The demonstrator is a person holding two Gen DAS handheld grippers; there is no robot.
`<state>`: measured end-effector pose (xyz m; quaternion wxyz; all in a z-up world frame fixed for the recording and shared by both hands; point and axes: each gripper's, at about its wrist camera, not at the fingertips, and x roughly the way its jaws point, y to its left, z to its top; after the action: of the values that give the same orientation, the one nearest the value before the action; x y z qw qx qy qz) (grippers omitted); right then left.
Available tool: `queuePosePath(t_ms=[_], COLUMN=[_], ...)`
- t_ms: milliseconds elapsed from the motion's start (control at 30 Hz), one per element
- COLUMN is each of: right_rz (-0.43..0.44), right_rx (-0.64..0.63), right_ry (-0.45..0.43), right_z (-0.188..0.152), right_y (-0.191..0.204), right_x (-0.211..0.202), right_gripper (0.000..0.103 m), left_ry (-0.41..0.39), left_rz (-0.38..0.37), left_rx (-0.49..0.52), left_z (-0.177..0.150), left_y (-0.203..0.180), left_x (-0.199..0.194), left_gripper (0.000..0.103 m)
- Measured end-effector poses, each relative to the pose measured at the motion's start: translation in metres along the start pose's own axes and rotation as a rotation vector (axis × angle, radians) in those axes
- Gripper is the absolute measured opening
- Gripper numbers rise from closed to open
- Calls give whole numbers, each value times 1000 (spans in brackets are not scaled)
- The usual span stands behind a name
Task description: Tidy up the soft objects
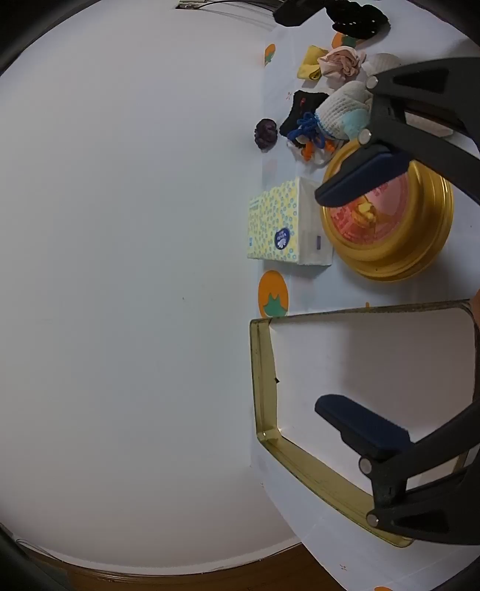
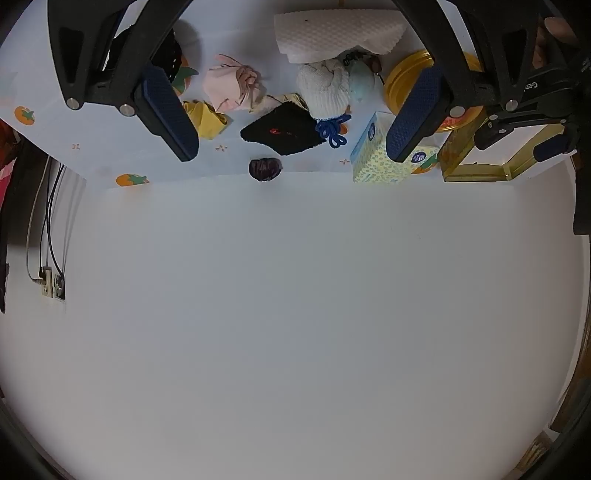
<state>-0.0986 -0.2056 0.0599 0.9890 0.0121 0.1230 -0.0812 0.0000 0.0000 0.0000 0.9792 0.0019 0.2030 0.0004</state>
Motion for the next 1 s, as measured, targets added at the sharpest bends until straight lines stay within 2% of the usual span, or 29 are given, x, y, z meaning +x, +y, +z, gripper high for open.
queuePosePath(t_ms=[333,733,1000], right_rz=[-6,-40,-39], right_rx=[5,19,14], right_ry=[0,-53,-50], right_z=[1,3,2], right_y=[2,-5,-4], right_x=[-3,-11,-11], right_gripper=[102,102,102], left_ry=[15,-16,-13], left_rz=[-3,-36,-37], left_rx=[-26,19,19], left_z=[-2,-2,-3], left_y=[5,-4,-5], left_x=[3,-7,-7], left_gripper=[103,103,103])
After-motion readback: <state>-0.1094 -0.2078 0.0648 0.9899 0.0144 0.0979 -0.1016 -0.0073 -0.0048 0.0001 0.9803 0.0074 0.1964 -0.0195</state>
